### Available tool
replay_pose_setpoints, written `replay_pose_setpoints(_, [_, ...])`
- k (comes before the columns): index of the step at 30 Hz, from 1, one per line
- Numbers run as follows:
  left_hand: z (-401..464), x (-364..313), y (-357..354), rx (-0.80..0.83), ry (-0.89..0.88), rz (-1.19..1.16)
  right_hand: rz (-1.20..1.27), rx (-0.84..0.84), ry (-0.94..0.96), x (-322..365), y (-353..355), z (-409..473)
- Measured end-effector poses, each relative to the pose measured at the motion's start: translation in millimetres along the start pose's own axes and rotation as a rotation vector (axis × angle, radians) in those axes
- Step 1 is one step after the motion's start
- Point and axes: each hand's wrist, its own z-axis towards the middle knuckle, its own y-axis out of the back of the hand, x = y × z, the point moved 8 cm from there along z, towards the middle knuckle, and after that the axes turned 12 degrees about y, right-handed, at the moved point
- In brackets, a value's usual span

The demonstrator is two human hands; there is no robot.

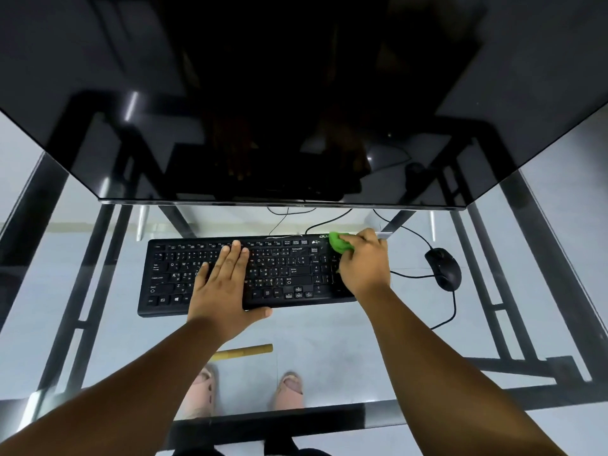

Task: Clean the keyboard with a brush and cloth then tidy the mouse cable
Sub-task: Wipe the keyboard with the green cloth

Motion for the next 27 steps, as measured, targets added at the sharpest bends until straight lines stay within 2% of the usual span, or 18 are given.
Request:
replay_pose_setpoints(3, [1.1, 7.0, 2.5, 0.003, 0.015, -0.015, -0.019, 0.06, -0.016, 13.8, -7.1, 10.0])
replay_pose_setpoints(8, [1.3, 12.9, 4.2, 0.006, 0.016, -0.026, -0.014, 0.153, 0.22, 43.2, -21.1, 5.0])
replay_pose_setpoints(13, [3.6, 21.9, 8.0, 0.018, 0.027, -0.035, -0.036, 0.049, 0.039, 20.9, -8.0, 7.9])
replay_pose_setpoints(15, [4.1, 25.5, 9.1, 0.022, 0.029, -0.026, -0.035, 0.058, 0.044, 32.9, -13.3, 12.5])
replay_pose_setpoints(20, [4.3, 30.7, 11.4, 0.024, 0.021, -0.05, 0.021, 0.138, 0.22, 52.4, -24.3, 6.6])
replay_pose_setpoints(25, [5.9, 45.5, 15.5, 0.026, 0.037, -0.034, -0.057, 0.092, 0.034, 32.6, -17.7, 17.4])
replay_pose_setpoints(27, [5.8, 52.3, 17.4, 0.024, 0.046, -0.038, -0.078, 0.106, 0.021, 45.1, -25.3, 20.8])
